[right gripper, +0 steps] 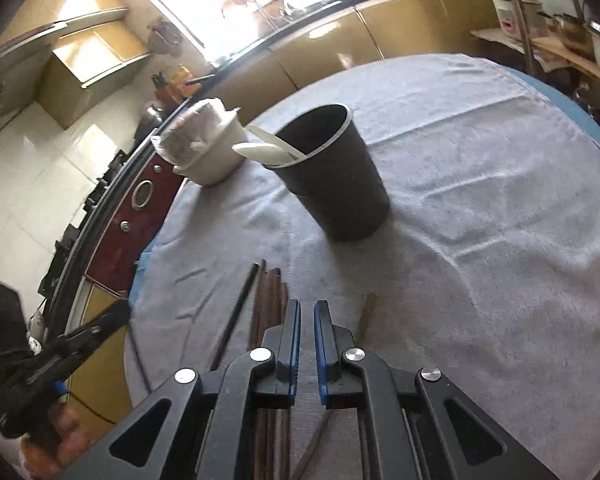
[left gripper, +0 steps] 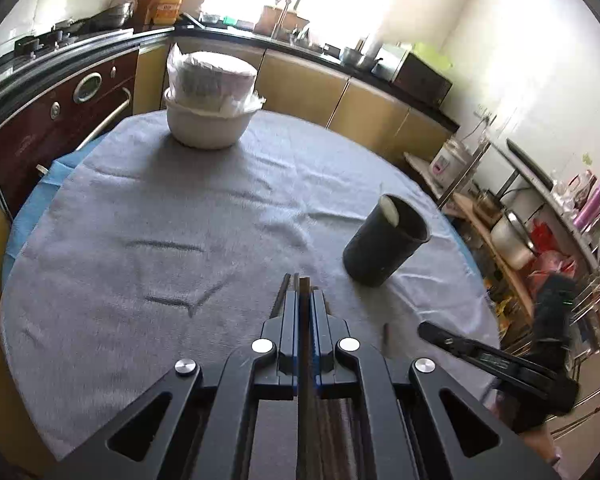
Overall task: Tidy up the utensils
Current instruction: 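Close the left tool on chopsticks while the right tool grasps chopsticks too, then carry the chopsticks to the black cup and drop them in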
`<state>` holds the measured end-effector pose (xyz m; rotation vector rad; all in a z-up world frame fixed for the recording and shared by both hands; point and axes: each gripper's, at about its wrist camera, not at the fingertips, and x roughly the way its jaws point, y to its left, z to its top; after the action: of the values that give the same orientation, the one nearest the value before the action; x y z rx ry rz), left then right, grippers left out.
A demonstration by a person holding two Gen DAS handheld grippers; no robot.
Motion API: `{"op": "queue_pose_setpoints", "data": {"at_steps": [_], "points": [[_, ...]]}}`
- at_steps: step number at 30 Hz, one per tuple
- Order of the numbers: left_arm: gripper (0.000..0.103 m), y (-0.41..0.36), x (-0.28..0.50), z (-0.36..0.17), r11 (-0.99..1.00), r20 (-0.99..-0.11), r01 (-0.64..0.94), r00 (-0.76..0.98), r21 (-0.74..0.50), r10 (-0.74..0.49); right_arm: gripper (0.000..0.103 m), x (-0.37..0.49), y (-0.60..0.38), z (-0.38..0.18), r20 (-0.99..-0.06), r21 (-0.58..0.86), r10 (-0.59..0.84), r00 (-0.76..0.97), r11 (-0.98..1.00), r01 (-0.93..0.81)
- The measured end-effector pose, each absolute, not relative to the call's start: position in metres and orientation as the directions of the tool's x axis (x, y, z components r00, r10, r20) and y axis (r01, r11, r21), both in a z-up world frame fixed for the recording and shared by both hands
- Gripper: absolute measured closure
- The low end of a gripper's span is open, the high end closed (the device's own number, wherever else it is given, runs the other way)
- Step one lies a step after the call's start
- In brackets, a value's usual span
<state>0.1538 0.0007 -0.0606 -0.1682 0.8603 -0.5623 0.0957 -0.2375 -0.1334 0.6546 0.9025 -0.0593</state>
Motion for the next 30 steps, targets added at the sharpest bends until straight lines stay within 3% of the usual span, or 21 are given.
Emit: {"op": "queue_pose_setpoints", "data": {"at_steps": [4, 11, 17, 18, 20, 30], "points": [[0.098, 0.007, 0.138, -0.047, 0.848, -0.621, 0.412, 0.581, -0.333, -0.526, 0.079, 0.104, -0.253, -0.155, -0.838, 0.459, 0.216, 0.501, 0.775, 0.435], [0.098, 0.015, 0.102, -0.026, 0.865, -0.540, 0.440, 0.679, -0.241, -0.497, 0.078, 0.133, -0.237, -0.171, -0.899, 0.351, 0.164, 0.406, 0.824, 0.445], [0.097, 0.017, 0.091, -0.020, 0.873, -0.513, 0.444, 0.711, -0.201, -0.480, 0.078, 0.154, -0.211, -0.174, -0.934, 0.175, 0.011, 0.357, 0.884, 0.433], [0.098, 0.017, 0.091, -0.020, 0.873, -0.512, 0.443, 0.712, -0.204, -0.481, 0.080, 0.157, -0.207, -0.173, -0.936, 0.152, -0.007, 0.352, 0.894, 0.421], [0.098, 0.019, 0.093, -0.021, 0.875, -0.515, 0.434, 0.710, -0.217, -0.480, 0.095, 0.159, -0.198, -0.174, -0.938, 0.103, -0.038, 0.345, 0.919, 0.381], [0.098, 0.028, 0.089, -0.001, 0.877, -0.458, 0.412, 0.748, -0.247, -0.480, 0.097, 0.124, -0.209, -0.135, -0.834, 0.286, 0.094, 0.544, 0.917, 0.279]]}}
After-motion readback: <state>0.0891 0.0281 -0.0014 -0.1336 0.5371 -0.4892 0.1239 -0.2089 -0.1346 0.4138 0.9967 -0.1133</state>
